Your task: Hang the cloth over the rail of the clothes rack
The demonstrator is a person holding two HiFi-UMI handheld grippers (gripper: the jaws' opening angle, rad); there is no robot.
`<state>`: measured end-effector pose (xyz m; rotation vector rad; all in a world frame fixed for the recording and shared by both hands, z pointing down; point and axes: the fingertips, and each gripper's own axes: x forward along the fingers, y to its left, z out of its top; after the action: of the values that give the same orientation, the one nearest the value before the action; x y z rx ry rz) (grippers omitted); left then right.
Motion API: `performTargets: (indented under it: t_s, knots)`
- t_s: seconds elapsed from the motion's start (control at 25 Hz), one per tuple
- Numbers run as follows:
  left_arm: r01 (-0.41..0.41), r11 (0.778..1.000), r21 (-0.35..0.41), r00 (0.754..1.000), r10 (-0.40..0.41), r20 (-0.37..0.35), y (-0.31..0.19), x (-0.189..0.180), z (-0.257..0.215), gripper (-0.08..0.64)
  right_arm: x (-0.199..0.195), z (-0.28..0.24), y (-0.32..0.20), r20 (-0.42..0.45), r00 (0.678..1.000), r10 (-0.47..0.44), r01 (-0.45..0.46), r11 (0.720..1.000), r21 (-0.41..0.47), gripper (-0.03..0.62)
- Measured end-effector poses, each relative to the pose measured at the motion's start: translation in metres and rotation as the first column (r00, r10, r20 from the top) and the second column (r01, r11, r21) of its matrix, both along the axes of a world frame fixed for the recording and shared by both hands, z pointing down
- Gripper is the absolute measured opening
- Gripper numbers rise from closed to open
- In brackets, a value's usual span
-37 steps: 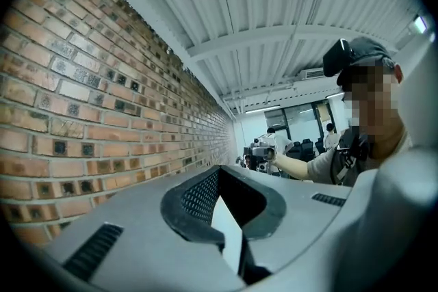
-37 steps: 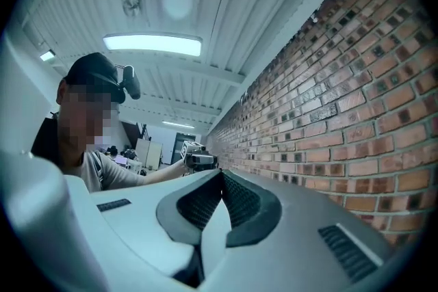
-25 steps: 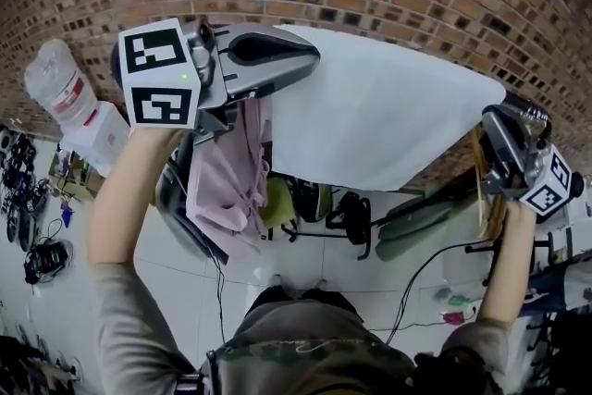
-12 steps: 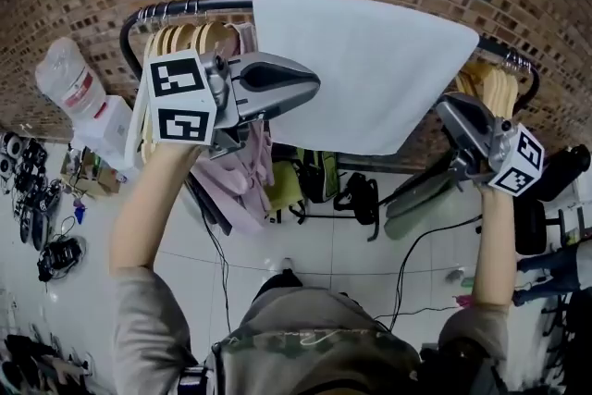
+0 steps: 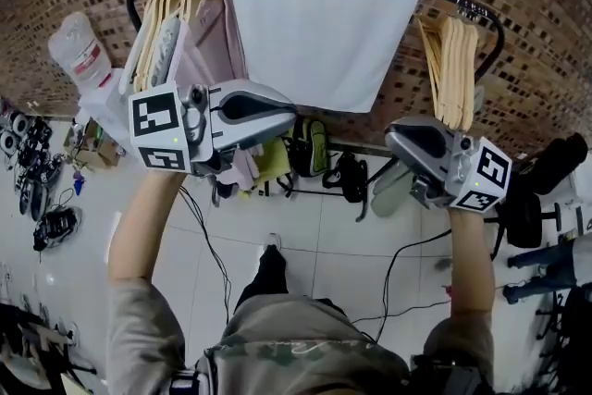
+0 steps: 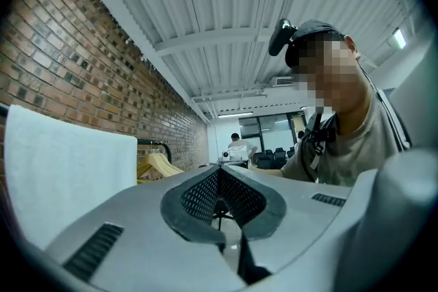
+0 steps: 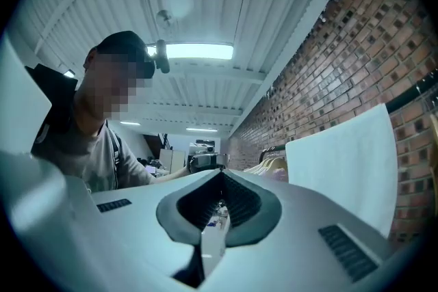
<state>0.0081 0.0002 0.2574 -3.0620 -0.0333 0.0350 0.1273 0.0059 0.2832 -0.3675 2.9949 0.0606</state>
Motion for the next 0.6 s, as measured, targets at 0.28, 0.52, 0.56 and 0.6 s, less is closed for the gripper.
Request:
performTargets:
  t_s: [0.28,0.52,0.56,0.6]
  knots:
    - [0.046,0.998,-0.042,0.998,-0.044,0.048,0.078,0.006,0.038,0.005,-0.001,0.031,0.072,0.025,0.999,-0.039,0.041,0.997,-0.072,0.009]
    - [0.021,0.998,-0.064,0.998,-0.017,0.063,0.121,0.004,0.074,0.006,-0.024,0.052,0.124,-0.033,0.998,-0.051,0.049,0.997,-0.063,0.009]
    - [0.004,0.997,-0.076,0.998,0.001,0.064,0.126,0.002,0.079,0.006,-0.027,0.054,0.129,-0.038,0.998,-0.045,0.043,0.997,-0.06,0.009]
    - [-0.017,0.996,-0.086,0.998,0.022,0.065,0.133,0.0,0.082,0.006,-0.03,0.055,0.133,-0.037,0.999,-0.039,0.037,0.998,-0.054,0.009]
